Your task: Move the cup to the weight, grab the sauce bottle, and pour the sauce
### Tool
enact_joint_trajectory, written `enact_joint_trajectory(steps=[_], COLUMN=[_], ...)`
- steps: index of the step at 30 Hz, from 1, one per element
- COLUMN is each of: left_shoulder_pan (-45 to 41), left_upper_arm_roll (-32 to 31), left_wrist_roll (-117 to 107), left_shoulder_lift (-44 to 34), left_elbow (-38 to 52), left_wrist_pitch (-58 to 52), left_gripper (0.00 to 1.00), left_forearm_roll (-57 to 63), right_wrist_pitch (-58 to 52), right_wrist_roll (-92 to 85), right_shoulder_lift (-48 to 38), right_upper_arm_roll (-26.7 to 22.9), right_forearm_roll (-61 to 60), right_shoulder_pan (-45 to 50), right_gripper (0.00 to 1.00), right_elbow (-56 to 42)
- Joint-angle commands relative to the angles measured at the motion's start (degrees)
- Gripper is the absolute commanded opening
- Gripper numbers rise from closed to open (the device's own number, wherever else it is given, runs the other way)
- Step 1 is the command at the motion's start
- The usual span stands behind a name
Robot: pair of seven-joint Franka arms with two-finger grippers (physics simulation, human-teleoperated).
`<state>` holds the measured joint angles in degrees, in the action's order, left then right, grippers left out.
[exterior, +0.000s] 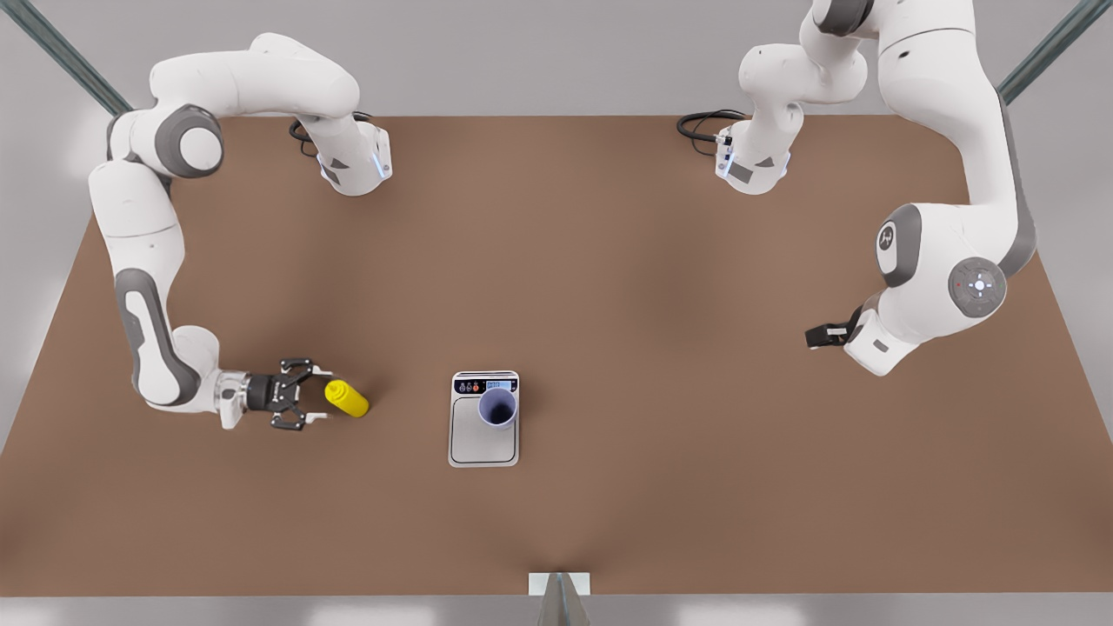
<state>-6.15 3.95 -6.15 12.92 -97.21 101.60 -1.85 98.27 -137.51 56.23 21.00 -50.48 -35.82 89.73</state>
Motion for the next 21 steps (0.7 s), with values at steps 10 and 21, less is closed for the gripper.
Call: enact_joint_trajectory(steps=[10, 21], left_shoulder_pan=[0.00, 0.09], left_upper_arm_roll=[0.00, 0.00], left_wrist_roll=[0.00, 0.88], left_shoulder_lift=[0.00, 0.18], left_elbow=[0.00, 0.00], left_wrist_pitch=[0.09, 0.61], left_gripper=[1.00, 1.00], left_forearm_roll=[0.01, 0.01], right_wrist_pitch=[-5.91, 1.57], right_wrist_roll=[93.91, 132.59], right_shoulder_lift=[-18.17, -45.86], right_upper_arm_roll=[-4.65, -28.03], right_forearm_roll=[50.56, 41.87], right_shoulder_pan=[14.10, 42.59], right_gripper=[1.00, 1.00], right_elbow=[-22.59, -3.16])
